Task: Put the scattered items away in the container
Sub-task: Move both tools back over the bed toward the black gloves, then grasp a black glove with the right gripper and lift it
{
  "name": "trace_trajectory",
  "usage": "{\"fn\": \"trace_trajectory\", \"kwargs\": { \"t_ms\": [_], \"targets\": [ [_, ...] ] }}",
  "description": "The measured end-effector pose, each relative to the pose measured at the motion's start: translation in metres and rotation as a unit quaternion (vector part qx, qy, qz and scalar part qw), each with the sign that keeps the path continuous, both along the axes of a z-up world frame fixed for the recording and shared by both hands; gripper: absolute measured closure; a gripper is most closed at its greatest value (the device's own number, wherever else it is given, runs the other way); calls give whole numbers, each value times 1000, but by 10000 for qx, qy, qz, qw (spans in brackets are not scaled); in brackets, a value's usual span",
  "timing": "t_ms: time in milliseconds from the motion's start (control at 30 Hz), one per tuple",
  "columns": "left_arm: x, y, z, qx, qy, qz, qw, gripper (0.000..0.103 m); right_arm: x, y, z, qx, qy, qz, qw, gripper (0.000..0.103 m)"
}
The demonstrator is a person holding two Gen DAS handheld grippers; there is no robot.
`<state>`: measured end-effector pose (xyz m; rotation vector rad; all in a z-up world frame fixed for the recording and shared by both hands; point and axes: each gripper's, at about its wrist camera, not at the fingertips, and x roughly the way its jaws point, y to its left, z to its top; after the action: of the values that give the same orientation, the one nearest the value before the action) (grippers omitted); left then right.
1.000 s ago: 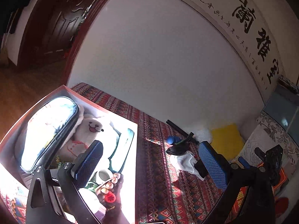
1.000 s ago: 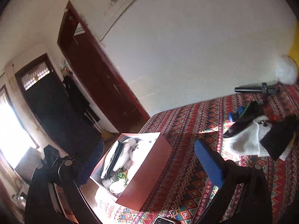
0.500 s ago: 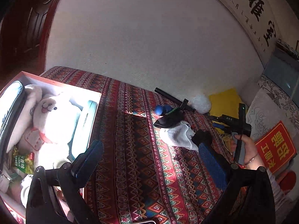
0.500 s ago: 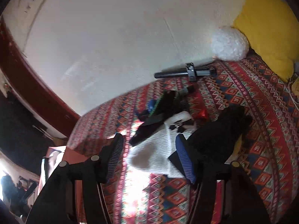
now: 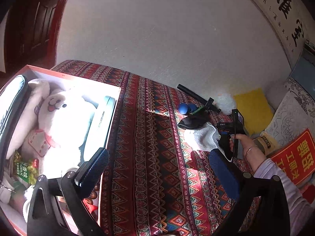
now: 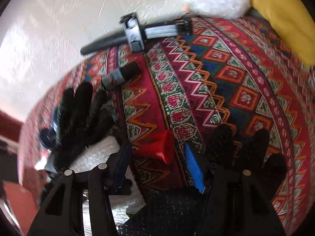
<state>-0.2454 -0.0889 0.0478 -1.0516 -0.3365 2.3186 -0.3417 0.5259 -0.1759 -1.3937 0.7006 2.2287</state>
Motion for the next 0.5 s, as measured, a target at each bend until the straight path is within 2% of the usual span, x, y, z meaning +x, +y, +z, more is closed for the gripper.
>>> {"fn": "trace_trajectory", "kwargs": {
  "t_ms": [33, 67, 100, 133, 233, 367, 500],
  "targets": [
    [0, 1, -1, 20, -22, -16, 10000, 1, 1, -3, 0, 77, -87, 122, 9999, 62],
    [0, 2, -1, 28, -37, -44, 10000, 1, 4, -4, 2, 74, -83, 221, 9997, 65],
    [1, 4, -1, 20, -34, -71, 10000, 1, 8, -4, 5, 27, -50, 299, 9995, 79],
    [3, 6, 0, 2, -17, -92, 10000, 1, 13, -6, 7, -3, -75, 391, 9992, 102],
    [8, 6, 4, -46, 82, -111, 9999, 1, 31, -23, 13, 159, -58, 682, 9975, 102],
    [12, -1, 9, 80, 103, -107, 9999, 1, 67, -52, 18, 87, 102, 1089, 9940, 102],
    [13, -7, 13, 147, 115, -99, 9998, 1, 114, -119, 11, 193, 0, 1889, 9818, 103]
  ]
}}
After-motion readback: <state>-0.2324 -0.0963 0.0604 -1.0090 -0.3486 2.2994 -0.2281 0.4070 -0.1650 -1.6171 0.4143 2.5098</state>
